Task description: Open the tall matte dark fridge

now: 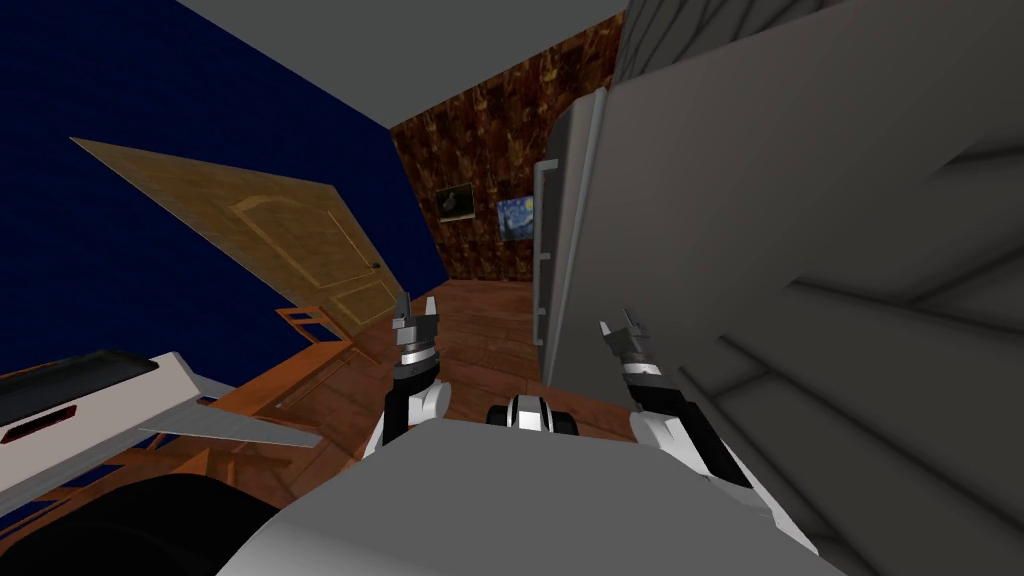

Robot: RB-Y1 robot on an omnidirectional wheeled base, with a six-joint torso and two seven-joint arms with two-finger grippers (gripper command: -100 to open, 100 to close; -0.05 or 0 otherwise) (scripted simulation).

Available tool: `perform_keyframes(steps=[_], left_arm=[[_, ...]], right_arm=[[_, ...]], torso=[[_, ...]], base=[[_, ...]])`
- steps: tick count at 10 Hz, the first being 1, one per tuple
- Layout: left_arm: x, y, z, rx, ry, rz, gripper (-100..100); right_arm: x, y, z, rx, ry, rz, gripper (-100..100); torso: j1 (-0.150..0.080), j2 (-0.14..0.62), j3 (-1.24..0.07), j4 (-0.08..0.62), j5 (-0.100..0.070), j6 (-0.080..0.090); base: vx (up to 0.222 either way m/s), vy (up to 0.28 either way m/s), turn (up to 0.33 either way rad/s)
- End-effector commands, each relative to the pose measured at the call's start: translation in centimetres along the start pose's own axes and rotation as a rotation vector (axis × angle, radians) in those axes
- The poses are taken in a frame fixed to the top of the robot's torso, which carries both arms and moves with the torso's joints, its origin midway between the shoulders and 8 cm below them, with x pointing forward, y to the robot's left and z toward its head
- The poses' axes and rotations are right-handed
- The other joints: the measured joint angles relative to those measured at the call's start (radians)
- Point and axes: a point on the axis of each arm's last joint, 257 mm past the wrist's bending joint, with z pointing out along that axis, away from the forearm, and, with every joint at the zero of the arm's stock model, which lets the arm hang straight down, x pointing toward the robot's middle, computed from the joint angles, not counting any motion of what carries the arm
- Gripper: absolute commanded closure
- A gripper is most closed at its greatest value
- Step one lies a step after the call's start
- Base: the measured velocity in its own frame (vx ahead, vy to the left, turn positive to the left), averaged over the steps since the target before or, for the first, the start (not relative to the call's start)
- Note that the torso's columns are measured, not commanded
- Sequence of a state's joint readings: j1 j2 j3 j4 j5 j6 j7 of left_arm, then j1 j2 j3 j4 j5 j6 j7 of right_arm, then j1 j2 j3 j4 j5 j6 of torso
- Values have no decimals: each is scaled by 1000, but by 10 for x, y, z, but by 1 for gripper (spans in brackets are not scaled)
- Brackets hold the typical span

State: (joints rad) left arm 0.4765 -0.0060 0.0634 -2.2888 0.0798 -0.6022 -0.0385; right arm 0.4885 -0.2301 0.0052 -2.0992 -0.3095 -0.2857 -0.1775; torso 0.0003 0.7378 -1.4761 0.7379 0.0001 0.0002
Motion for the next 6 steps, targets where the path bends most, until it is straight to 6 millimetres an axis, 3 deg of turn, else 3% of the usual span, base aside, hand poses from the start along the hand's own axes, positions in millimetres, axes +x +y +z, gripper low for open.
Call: perform_keyframes(steps=[1, 2, 3, 4, 5, 6], left_arm=[[0, 0, 0, 0, 0, 0, 0], [0, 0, 0, 0, 0, 0, 0], [0, 0, 0, 0, 0, 0, 0], [0, 0, 0, 0, 0, 0, 0], [0, 0, 0, 0, 0, 0, 0], [0, 0, 0, 0, 0, 0, 0]], right_arm=[[-5, -24, -2, 70, -21, 99, -100], [-7, -24, -2, 68, -29, 128, -100], [-9, -41, -5, 117, -38, 174, -100], [-11, -41, -5, 116, -47, 205, -100], [-11, -59, -8, 165, -58, 252, -100], [-13, -59, -8, 164, -66, 283, -100]], torso=[[0, 0, 0, 0, 0, 0], [-1, 0, 0, 0, 0, 0], [-1, 0, 0, 0, 0, 0], [0, 0, 0, 0, 0, 0], [0, 1, 0, 0, 0, 0], [0, 0, 0, 0, 0, 0]], base=[[42, 5, -104], [37, 6, -42], [44, 12, -90], [38, 13, -52], [45, 9, -96], [40, 9, -63]])
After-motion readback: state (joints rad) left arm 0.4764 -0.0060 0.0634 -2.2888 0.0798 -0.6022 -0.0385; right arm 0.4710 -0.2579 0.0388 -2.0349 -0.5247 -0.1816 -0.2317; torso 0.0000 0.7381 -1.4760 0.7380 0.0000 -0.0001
